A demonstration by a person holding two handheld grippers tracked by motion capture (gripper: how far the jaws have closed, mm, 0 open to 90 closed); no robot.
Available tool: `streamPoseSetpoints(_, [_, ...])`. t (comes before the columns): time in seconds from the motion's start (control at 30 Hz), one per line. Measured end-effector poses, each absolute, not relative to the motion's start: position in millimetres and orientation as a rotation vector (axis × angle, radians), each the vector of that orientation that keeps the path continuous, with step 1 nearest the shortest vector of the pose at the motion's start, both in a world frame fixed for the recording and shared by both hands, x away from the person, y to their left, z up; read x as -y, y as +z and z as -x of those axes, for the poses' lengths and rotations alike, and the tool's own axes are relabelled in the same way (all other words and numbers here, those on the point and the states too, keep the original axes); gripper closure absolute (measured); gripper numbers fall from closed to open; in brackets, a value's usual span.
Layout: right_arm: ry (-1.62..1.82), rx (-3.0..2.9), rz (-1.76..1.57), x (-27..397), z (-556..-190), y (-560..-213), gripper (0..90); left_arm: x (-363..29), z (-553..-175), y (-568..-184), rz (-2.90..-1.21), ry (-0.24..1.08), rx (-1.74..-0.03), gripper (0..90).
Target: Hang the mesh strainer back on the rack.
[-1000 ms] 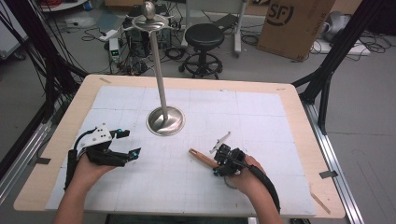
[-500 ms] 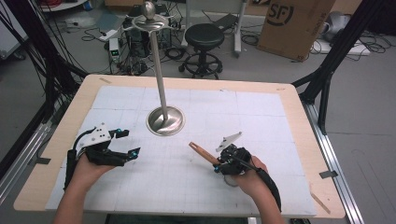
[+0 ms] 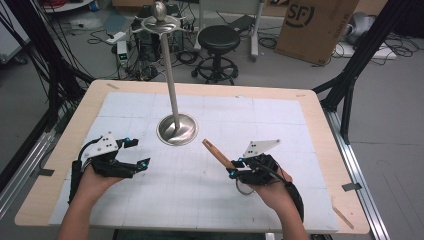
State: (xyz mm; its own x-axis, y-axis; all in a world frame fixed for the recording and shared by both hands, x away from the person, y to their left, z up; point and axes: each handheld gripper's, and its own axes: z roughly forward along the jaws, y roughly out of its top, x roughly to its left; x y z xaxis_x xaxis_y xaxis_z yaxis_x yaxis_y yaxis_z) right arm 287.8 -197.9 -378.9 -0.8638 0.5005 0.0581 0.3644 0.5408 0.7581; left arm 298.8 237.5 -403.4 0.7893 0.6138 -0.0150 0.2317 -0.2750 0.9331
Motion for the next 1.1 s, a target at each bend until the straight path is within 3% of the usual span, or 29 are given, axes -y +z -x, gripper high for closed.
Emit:
streamPoseSetpoints(0.57, [1.504,-2.512,-0.548,196.4,-283.0,-365.5,68.7,-217.7,-290.8,-389.0,-1.731,0.323,-0.515,18.6])
streamPoseSetpoints(1.1, [1.583,-2.481,-0.453,184.6,-287.0,-353.8,68.7,-169.3,-294.7,-363.3,-1.758,0.257,-0.371,18.5])
